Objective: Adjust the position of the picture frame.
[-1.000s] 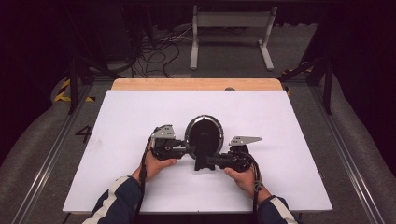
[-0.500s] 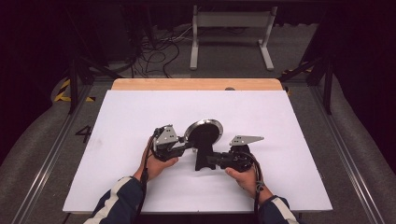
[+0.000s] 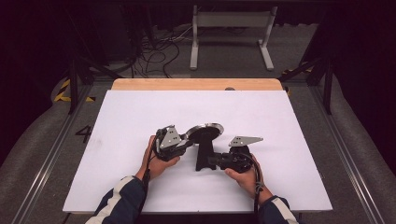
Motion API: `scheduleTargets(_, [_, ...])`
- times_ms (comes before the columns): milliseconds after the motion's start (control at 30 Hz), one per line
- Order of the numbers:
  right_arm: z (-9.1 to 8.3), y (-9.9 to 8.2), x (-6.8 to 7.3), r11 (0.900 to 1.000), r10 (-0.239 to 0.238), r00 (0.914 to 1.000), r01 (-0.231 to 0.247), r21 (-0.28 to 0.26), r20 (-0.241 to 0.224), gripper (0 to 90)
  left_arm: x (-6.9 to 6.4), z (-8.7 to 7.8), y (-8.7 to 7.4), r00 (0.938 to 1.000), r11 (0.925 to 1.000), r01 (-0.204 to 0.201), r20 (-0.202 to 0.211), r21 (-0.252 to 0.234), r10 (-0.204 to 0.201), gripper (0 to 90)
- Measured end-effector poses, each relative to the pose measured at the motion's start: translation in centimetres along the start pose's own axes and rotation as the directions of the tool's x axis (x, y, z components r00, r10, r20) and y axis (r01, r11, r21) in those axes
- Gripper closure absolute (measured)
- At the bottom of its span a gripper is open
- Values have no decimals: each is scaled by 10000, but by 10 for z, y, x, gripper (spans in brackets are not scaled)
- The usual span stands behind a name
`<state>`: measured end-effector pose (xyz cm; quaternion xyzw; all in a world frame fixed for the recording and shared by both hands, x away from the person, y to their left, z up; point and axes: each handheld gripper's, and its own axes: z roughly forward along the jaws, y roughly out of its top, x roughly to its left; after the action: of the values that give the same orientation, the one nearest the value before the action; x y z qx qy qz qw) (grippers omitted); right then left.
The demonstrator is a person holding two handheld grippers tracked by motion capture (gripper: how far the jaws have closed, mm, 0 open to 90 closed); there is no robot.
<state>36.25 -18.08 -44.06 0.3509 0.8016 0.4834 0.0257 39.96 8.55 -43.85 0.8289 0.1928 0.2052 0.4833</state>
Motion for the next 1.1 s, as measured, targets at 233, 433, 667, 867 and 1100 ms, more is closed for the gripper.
scheduleTargets(233, [3,-2,4,9995,-282,9992,279,129,278,727,-1,0,-2,9999,9999,-154,-47,-22,154,704])
scheduleTargets(433, [4,-4,2,9993,-277,9994,272,242,215,735,-3,-1,-3,9998,9998,-203,21,34,203,705])
scheduleTargets(667, [4,-7,2,9982,-458,9987,449,405,215,736,-3,-1,-4,9995,9999,-136,274,62,134,706])
scheduleTargets(867, [2,-8,4,9969,-581,9980,566,540,256,735,-4,-1,-4,9993,9999,-98,353,66,95,705])
scheduleTargets(1100, [1,-8,8,9954,-722,9960,687,663,527,742,0,-8,-8,9984,9999,98,553,84,-103,653])
